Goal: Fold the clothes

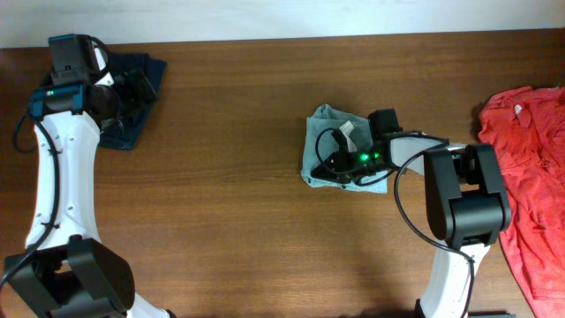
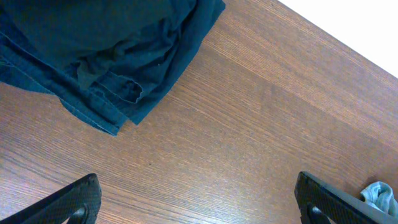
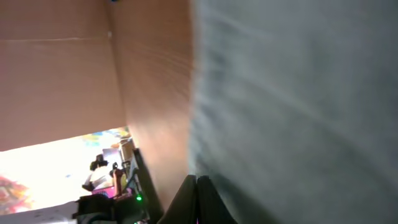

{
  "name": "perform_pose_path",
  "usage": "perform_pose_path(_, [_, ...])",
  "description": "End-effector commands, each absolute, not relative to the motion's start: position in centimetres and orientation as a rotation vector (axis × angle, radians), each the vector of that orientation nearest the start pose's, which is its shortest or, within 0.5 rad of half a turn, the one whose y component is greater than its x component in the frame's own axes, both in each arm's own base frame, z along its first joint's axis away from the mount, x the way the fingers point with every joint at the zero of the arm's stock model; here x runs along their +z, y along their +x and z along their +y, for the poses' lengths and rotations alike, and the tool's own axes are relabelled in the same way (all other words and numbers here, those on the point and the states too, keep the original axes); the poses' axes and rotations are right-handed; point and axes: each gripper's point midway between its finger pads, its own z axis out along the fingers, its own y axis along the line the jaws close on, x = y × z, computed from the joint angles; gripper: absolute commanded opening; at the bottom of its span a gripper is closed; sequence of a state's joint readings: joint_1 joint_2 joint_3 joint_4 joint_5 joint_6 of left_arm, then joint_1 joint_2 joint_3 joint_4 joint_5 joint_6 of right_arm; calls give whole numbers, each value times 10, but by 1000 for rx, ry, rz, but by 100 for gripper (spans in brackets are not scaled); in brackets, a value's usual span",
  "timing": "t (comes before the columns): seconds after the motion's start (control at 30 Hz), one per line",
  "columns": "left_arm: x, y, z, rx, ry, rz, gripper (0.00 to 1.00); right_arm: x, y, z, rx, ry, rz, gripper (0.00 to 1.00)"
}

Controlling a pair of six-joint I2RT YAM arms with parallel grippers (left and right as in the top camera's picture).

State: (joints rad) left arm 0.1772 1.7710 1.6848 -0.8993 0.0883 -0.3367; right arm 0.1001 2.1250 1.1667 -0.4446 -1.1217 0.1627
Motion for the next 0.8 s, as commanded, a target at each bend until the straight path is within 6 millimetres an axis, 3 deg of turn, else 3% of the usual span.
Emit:
perform_pose_path(0.0, [205,453,68,-164,-623,2486,99,92,380,200,1711,-208,2465,4])
perform_pose_path(0.1, [205,453,68,-164,-623,2486,99,124,403,194,1619,-269,2390,4])
perform_pose_path(0.23, [205,453,68,-164,-623,2486,99,131,433,174,1444,-235,2384,4])
perform_pose_path(0.4, [205,453,68,-164,-623,2486,99,101,455,128,1173,-75,2483,4])
perform_pose_path(0.63, [205,453,68,-164,-623,2486,99,66,466,73,956,63,2558,4])
perform_pose_path(0.77, [205,453,68,-164,-623,2486,99,34,474,36,739,156,2619,4])
